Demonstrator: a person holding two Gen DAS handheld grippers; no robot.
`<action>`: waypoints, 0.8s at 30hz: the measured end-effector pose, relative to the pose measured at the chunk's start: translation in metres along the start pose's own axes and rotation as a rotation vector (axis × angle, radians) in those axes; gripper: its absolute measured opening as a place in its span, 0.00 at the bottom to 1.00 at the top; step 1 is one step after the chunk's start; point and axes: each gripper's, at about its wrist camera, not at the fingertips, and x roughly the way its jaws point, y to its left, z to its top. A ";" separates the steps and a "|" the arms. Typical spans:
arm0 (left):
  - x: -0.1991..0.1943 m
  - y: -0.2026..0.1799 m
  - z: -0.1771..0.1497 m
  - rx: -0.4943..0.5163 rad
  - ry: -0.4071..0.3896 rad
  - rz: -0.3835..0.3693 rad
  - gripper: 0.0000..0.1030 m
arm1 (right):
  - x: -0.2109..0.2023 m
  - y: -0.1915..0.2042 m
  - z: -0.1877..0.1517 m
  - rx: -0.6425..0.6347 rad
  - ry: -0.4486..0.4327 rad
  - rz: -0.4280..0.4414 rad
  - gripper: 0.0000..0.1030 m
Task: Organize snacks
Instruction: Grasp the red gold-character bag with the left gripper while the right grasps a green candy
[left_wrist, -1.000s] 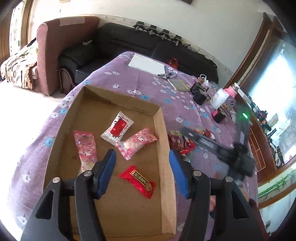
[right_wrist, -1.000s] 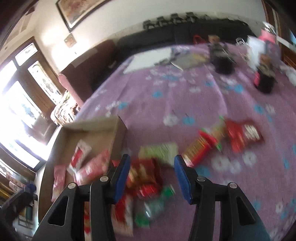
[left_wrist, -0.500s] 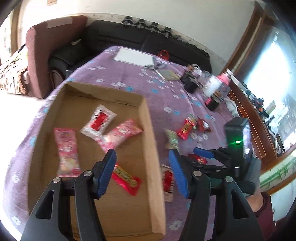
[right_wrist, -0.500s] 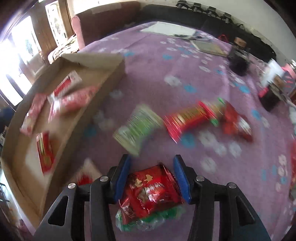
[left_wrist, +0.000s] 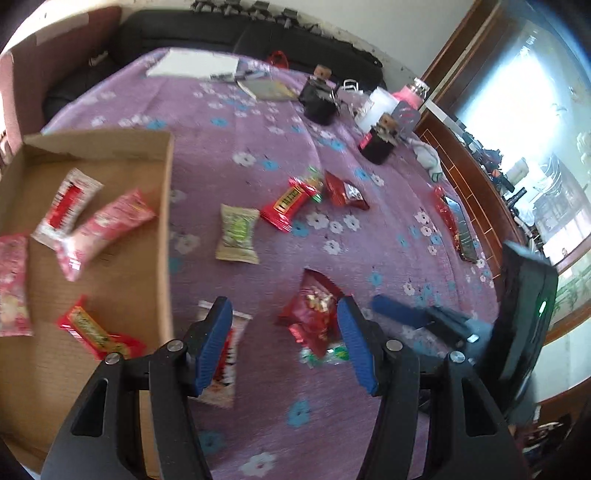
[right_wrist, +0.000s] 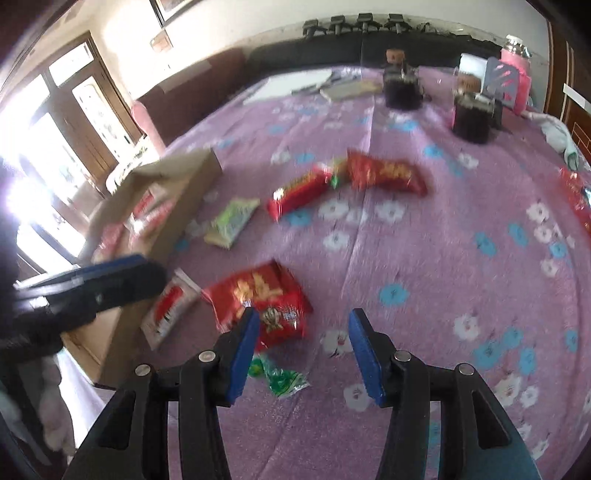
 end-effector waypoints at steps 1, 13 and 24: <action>0.004 -0.001 0.001 -0.014 0.014 -0.010 0.56 | 0.003 0.001 0.000 0.003 -0.014 -0.004 0.51; 0.044 -0.012 0.014 0.010 0.077 0.085 0.56 | 0.008 -0.025 0.001 0.069 -0.007 0.000 0.00; 0.068 -0.043 0.003 0.183 0.112 0.212 0.48 | -0.024 -0.071 -0.009 0.170 -0.071 0.067 0.50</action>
